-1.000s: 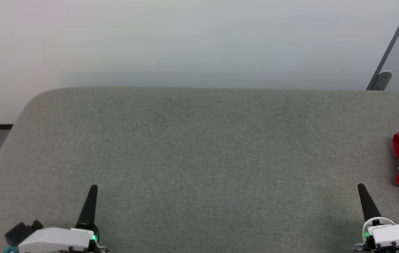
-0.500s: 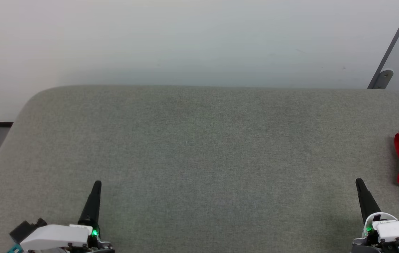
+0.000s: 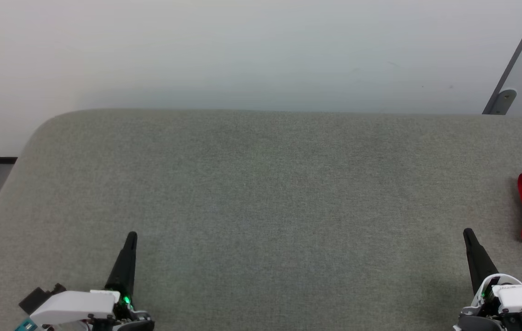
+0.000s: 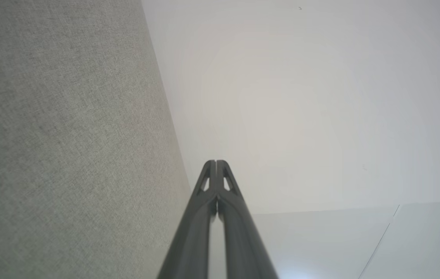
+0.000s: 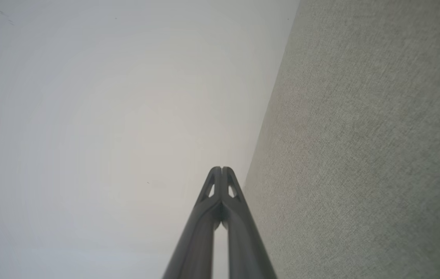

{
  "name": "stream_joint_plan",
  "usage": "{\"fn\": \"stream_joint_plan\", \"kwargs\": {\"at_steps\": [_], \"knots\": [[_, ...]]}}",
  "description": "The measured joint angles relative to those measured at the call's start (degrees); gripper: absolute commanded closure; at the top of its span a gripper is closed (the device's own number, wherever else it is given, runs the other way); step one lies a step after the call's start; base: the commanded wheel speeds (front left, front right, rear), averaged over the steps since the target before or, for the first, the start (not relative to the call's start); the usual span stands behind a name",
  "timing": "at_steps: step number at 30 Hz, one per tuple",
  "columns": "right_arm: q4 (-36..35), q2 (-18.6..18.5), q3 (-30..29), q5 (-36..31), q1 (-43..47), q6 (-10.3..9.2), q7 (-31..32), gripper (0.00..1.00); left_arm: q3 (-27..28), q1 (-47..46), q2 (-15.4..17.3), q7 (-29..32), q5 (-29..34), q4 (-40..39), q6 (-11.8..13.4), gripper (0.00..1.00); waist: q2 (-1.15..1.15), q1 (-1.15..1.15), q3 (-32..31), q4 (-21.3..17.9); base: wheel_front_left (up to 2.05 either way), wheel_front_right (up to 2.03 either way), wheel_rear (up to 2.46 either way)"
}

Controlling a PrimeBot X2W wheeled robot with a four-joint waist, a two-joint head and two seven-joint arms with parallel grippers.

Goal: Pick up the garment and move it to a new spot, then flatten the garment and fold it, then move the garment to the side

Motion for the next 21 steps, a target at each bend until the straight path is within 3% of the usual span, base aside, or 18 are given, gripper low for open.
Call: {"fn": "stream_joint_plan", "kwargs": {"at_steps": [21], "knots": [[-0.6, 0.4, -0.3, 6.0, -0.8, 0.00, 1.5, 1.00, 0.6, -0.8, -1.2, 1.5, -4.7, 0.1, 0.0, 1.00, 0.00, 0.00, 0.4, 0.1, 0.00, 0.00, 0.00]]}}
